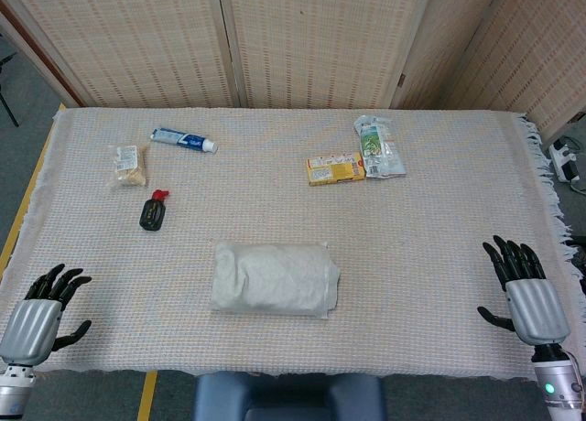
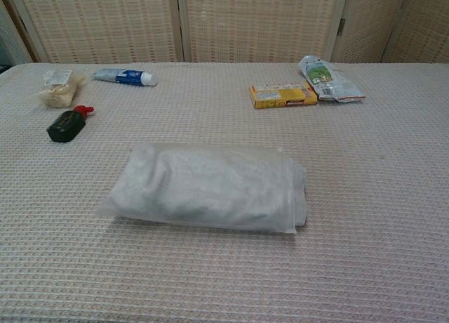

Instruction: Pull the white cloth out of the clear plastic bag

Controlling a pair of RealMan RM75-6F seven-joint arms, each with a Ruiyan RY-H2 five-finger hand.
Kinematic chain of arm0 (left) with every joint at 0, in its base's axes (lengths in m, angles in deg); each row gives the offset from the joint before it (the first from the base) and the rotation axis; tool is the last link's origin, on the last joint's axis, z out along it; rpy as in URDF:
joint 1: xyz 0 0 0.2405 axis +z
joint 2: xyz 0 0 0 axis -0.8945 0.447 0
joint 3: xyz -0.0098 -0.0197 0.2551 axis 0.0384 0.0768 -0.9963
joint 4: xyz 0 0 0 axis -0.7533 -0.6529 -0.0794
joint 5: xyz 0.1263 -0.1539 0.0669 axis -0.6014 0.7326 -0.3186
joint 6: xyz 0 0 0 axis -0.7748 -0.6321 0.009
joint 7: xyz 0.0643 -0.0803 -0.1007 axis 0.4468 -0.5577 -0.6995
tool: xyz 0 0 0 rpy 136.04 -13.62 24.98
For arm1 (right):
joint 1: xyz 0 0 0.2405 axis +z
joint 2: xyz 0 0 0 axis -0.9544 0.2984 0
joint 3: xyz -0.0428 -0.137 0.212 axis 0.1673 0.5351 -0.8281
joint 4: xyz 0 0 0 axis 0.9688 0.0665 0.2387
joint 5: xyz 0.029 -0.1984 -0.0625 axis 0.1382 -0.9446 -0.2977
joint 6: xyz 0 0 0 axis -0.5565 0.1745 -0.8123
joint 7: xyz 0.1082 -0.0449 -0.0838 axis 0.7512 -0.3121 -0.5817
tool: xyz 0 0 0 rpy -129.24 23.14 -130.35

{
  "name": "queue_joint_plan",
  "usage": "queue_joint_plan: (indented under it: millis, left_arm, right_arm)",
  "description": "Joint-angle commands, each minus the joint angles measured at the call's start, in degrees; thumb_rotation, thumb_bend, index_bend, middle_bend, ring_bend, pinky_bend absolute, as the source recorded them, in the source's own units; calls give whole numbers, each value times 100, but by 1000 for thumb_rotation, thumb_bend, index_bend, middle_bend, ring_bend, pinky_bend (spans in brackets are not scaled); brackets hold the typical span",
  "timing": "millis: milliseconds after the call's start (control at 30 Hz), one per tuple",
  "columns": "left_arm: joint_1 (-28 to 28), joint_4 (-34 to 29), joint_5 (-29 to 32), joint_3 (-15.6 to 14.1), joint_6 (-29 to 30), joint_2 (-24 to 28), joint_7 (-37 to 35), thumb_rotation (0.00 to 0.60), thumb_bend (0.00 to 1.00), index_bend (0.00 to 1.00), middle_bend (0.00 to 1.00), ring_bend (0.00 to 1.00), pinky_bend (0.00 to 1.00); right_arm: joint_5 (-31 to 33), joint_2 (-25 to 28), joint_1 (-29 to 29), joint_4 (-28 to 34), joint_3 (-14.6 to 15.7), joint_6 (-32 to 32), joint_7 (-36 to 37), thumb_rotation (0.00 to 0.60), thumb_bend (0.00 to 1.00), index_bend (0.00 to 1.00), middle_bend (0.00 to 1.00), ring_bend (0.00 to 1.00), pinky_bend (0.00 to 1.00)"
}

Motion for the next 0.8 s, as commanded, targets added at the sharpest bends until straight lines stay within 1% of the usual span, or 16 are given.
queue_joint_plan:
  millis: [33, 167, 233, 267, 400, 500, 533, 600, 667, 700, 800]
  left_arm:
    - [-17, 2, -35, -31, -42, -32, 1, 600, 259, 264, 217, 97, 199]
    - [-48, 61, -180, -95, -72, -202, 25, 600, 239, 270, 215, 98, 243]
    - [-105, 109, -395, -205, -145, -296, -51, 600, 228, 270, 232, 117, 292]
    - [-134, 154, -521, -254, -157, -352, -102, 600, 224, 269, 258, 146, 331]
    - [-175, 562, -1122, -485, -14, -814, -356, 600, 208, 274, 507, 423, 579]
    - [-240, 929, -1509, -685, -38, -1193, -490, 600, 204, 287, 695, 621, 736]
    - [-274, 1050, -1603, -713, -62, -1347, -477, 600, 204, 294, 745, 669, 773]
    - [-318, 1246, -1694, -673, -26, -1635, -462, 600, 204, 326, 904, 814, 883]
    - [-365, 1553, -1777, -573, 75, -2010, -411, 600, 211, 357, 979, 905, 954]
    - [-392, 1692, -1801, -537, 99, -2162, -402, 600, 222, 378, 998, 955, 985]
    - [-495, 2090, -1770, -425, 56, -2595, -386, 600, 252, 420, 1000, 1000, 1000]
  right_arm:
    - [2, -11, 0, -4, 0, 1, -34, 600, 59, 0, 0, 0, 0]
    - [-58, 0, -23, 5, 45, 26, -52, 600, 58, 0, 0, 0, 0]
    - [-85, 24, -53, 12, 57, 80, -41, 600, 58, 0, 0, 0, 0]
    - [-89, 33, -68, 14, 57, 107, -28, 600, 57, 0, 0, 0, 0]
    - [-102, 87, -123, 43, 53, 206, 57, 600, 57, 0, 0, 0, 0]
    - [-151, 95, -148, 64, 49, 282, 62, 600, 58, 0, 0, 0, 0]
    - [-164, 86, -151, 63, 47, 299, 45, 600, 58, 0, 0, 0, 0]
    - [-163, 65, -147, 59, 47, 286, 17, 600, 58, 0, 0, 0, 0]
    - [-155, 61, -134, 58, 75, 215, -27, 600, 58, 0, 0, 0, 0]
    - [-150, 64, -127, 62, 87, 180, -37, 600, 58, 0, 0, 0, 0]
    - [-151, 73, -122, 70, 101, 146, -61, 600, 59, 0, 0, 0, 0]
